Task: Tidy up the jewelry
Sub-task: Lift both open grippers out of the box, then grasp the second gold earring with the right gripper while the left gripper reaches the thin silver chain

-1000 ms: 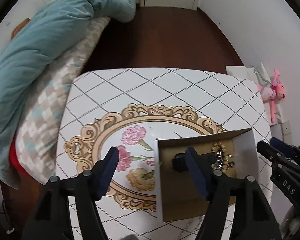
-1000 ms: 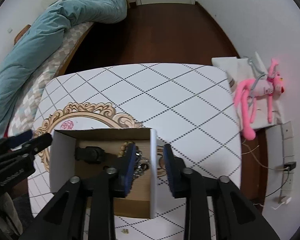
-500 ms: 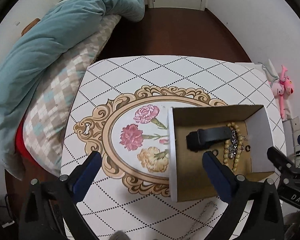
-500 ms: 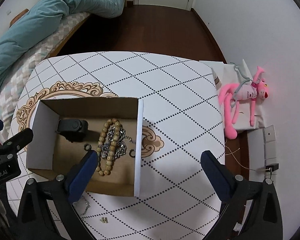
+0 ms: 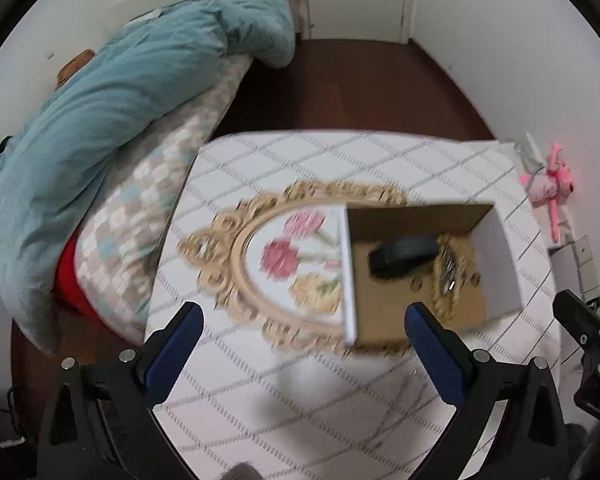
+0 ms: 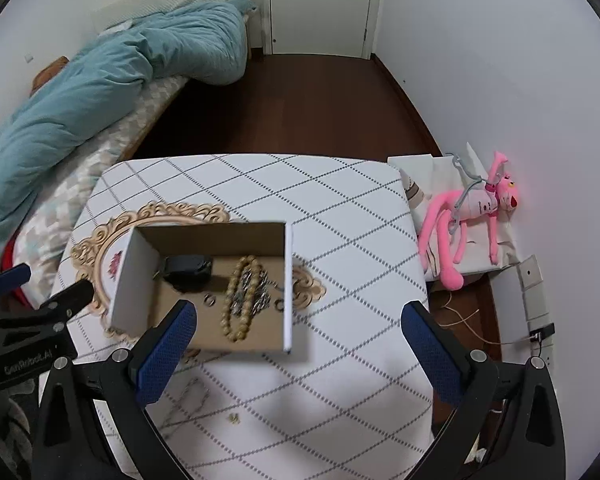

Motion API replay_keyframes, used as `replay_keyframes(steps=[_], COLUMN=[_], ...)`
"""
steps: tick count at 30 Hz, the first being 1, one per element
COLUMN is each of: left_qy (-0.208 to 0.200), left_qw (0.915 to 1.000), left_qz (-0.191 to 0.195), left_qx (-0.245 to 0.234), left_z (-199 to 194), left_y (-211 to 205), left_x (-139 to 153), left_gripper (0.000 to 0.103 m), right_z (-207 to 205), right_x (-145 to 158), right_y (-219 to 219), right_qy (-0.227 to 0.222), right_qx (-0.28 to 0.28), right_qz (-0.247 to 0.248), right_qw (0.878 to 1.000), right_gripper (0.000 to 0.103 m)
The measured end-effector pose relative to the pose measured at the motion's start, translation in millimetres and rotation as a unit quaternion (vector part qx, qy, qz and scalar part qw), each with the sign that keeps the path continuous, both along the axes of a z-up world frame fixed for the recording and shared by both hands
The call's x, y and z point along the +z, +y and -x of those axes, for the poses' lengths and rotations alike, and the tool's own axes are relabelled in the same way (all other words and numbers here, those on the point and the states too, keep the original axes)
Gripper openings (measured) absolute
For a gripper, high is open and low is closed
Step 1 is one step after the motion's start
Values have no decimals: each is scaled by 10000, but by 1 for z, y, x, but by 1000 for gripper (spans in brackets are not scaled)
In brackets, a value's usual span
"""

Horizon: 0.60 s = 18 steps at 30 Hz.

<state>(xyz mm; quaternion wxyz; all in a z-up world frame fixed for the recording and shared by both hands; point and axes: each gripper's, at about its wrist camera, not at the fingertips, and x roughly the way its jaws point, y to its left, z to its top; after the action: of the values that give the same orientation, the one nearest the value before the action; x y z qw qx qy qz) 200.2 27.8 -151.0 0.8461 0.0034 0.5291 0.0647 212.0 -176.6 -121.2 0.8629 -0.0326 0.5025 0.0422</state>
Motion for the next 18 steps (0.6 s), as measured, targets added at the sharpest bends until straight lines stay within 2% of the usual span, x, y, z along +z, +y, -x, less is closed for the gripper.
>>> replay_keyframes(steps=[3,7,10,14,18], left_qy=[146,694,900,933,898], left_qw=[9999,9975,9959,9955,9959], left_qz=[14,65,54,102,122], left_qx=[31,66,72,91,71], left_z=[24,48,61,69,70], left_y=[3,8,10,12,13], left_x=[-24,-74,-102,-117,-122], left_gripper=[103,103,103,103,103], right_z=[22,45,58,71,77], right_x=[-18,-65,-95,-121,-131], right_y=[4,10,15,20,27], right_qy=[103,617,849,1015,984], right_qx=[-2,64,114,170,251], right_qz=[-11,-163,-212,-328,-326], right_qw=[9999,9979,9961,9941,9943], right_gripper=[103,102,91,81,73])
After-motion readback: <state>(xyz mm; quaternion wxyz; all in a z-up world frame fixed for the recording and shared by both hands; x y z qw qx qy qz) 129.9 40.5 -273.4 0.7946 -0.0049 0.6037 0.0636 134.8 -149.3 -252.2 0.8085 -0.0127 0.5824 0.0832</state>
